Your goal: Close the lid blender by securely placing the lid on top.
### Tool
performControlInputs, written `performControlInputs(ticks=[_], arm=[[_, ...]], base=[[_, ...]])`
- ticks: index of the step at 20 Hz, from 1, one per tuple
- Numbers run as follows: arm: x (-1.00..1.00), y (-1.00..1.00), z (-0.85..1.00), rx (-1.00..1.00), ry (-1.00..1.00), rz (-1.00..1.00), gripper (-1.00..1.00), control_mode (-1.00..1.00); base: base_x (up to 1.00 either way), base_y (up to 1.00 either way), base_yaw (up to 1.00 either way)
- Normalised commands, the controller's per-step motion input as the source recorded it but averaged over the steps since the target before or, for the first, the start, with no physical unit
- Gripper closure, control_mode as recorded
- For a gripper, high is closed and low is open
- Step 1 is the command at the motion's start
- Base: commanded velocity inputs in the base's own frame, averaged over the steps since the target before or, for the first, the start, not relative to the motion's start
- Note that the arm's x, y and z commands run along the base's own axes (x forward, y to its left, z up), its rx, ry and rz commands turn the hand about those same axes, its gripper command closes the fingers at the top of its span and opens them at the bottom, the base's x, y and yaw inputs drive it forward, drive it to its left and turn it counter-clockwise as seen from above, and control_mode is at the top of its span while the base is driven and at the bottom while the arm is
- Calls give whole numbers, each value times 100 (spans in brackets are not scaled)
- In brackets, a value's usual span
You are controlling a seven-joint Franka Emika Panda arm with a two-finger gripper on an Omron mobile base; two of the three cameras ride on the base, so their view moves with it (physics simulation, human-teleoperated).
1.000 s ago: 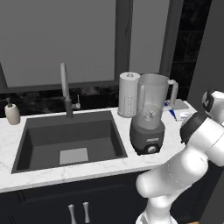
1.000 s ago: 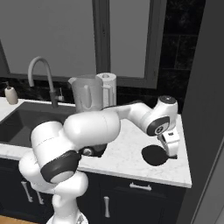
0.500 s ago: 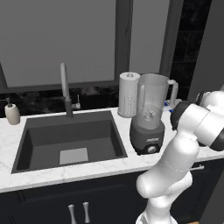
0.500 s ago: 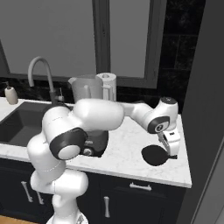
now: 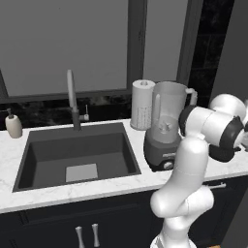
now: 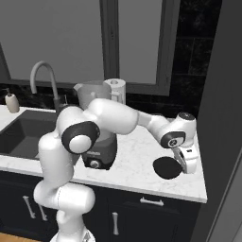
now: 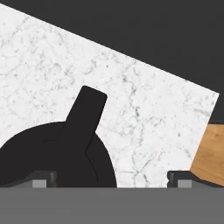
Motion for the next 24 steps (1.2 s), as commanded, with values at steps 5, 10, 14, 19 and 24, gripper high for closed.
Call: performControlInputs(ticks=[5, 10, 14, 19, 24], arm=[[0, -22, -17, 16, 0, 0, -100, -100], [4, -12, -15, 5, 0, 0, -100, -100], [20, 0, -11, 0, 0, -1, -100, -100], [28, 0, -11, 0, 0, -5, -100, -100], [20, 0, -23, 0, 0, -8, -100, -100]], base=[[0, 0, 0], [0, 0, 0], [0, 0, 0], [0, 0, 0], [0, 0, 0]])
